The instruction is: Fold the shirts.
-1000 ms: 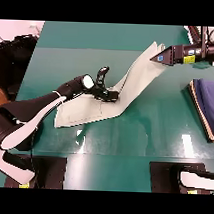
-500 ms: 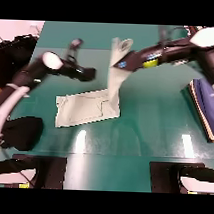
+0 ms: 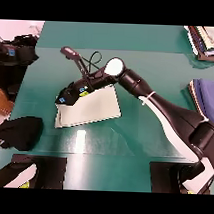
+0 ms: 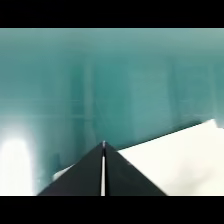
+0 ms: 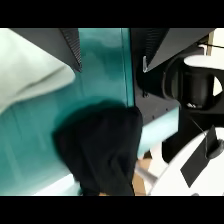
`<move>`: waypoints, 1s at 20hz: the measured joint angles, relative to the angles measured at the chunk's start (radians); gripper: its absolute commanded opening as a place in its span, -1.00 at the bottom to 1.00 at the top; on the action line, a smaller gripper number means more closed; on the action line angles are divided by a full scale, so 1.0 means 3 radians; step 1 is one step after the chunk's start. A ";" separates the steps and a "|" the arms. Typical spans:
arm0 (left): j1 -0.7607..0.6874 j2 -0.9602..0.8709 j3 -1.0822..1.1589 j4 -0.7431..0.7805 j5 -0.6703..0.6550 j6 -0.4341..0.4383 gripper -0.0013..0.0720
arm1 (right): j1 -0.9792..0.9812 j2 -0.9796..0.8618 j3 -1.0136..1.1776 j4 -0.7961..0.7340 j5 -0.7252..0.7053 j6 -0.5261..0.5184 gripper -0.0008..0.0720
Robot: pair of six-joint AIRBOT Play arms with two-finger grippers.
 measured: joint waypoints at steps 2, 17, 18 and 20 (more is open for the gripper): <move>0.0060 0.0051 -0.0004 0.0025 -0.0097 0.0019 -0.90 | -0.0141 -0.0057 0.0057 -0.0122 0.0233 0.0121 0.24; 0.0127 0.0107 -0.0006 0.0058 -0.0235 0.0088 -0.90 | -0.1713 0.0350 -0.1035 -0.0888 0.0716 0.0867 0.79; 0.0127 0.0107 -0.0006 0.0057 -0.0235 0.0097 -0.89 | -0.1766 0.0450 -0.1302 -0.0843 0.0532 0.0868 0.97; 0.0127 0.0107 -0.0006 0.0046 -0.0233 0.0107 -0.89 | -0.1846 0.0594 -0.1792 -0.0701 0.0239 0.0877 0.95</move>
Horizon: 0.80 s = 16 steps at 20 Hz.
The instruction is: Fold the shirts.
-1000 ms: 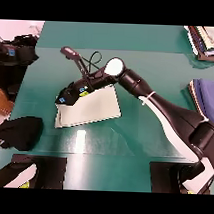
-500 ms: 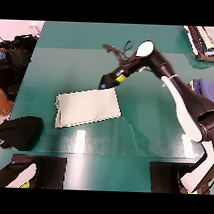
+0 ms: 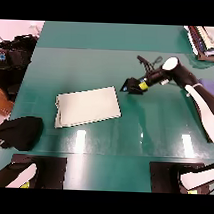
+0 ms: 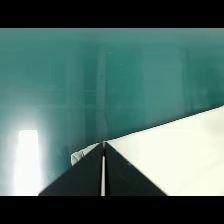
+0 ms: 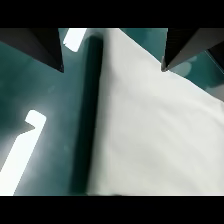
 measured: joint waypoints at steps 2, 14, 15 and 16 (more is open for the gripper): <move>0.0000 0.0000 0.0000 -0.0017 0.0009 0.0004 -0.89 | -0.0036 0.0027 -0.0315 0.0168 -0.0203 -0.0088 0.93; 0.0000 0.0000 0.0000 -0.0095 0.0022 0.0011 -0.90 | 0.0767 -0.0699 0.0187 0.0814 -0.0300 -0.0443 -0.93; 0.0000 0.0000 0.0000 -0.0122 0.0019 0.0010 -0.90 | 0.0811 -0.0731 0.0266 0.0799 -0.0300 -0.0453 -0.93; 0.0000 -0.0001 -0.0001 -0.0156 0.0017 0.0006 -0.90 | 0.0833 -0.0744 0.0346 0.0767 -0.0299 -0.0456 -0.93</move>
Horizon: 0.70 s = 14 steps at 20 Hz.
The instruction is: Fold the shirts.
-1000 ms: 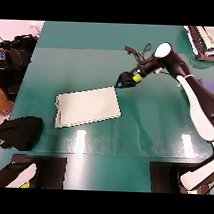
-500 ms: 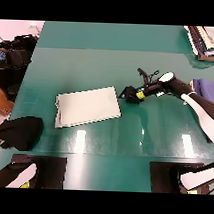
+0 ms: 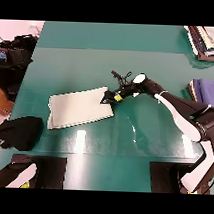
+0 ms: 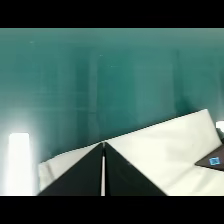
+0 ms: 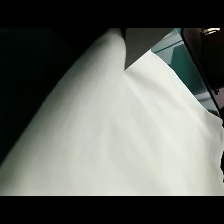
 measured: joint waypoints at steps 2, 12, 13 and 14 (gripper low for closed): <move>-0.0034 0.0001 0.0000 -0.0071 -0.0001 -0.0022 -0.90 | -0.0033 0.0031 0.0139 -0.0103 -0.0018 -0.0008 -0.93; -0.1030 -0.0009 -0.0046 -0.0215 0.0356 -0.0182 -0.90 | -0.1760 0.0895 0.0345 -0.0381 -0.0017 -0.0013 -0.93; -0.1114 -0.0009 -0.0046 -0.0221 0.0439 -0.0197 -0.89 | -0.2026 0.0978 0.0346 -0.0384 -0.0014 -0.0013 -0.93; -0.1183 -0.0009 -0.0048 -0.0223 0.0498 -0.0221 -0.89 | -0.2274 0.1039 0.0347 -0.0388 -0.0011 -0.0013 -0.93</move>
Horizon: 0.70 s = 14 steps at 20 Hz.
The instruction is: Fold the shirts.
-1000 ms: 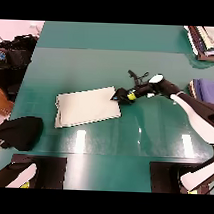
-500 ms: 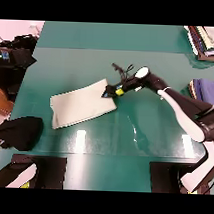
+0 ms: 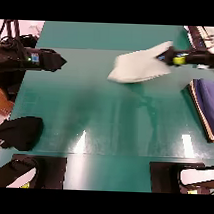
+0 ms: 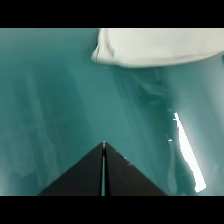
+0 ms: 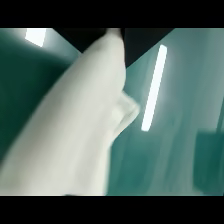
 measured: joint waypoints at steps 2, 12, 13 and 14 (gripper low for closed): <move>-0.0099 0.0000 -0.0001 -0.0014 0.0121 -0.0052 -0.89 | -0.0509 0.0095 0.0004 -0.0004 0.0000 0.0000 -0.93; -0.0205 0.0000 -0.0001 -0.0062 0.0412 -0.0211 -0.89 | -0.1888 0.0175 0.0214 0.0118 0.0075 0.0000 -0.93; -0.0206 0.0000 -0.0001 -0.0065 0.0426 -0.0216 -0.89 | -0.1921 0.0177 0.0336 0.0134 0.0126 0.0000 -0.93; -0.0206 0.0000 -0.0001 -0.0065 0.0434 -0.0219 -0.89 | -0.1948 0.0177 0.0481 0.0149 0.0164 0.0000 -0.93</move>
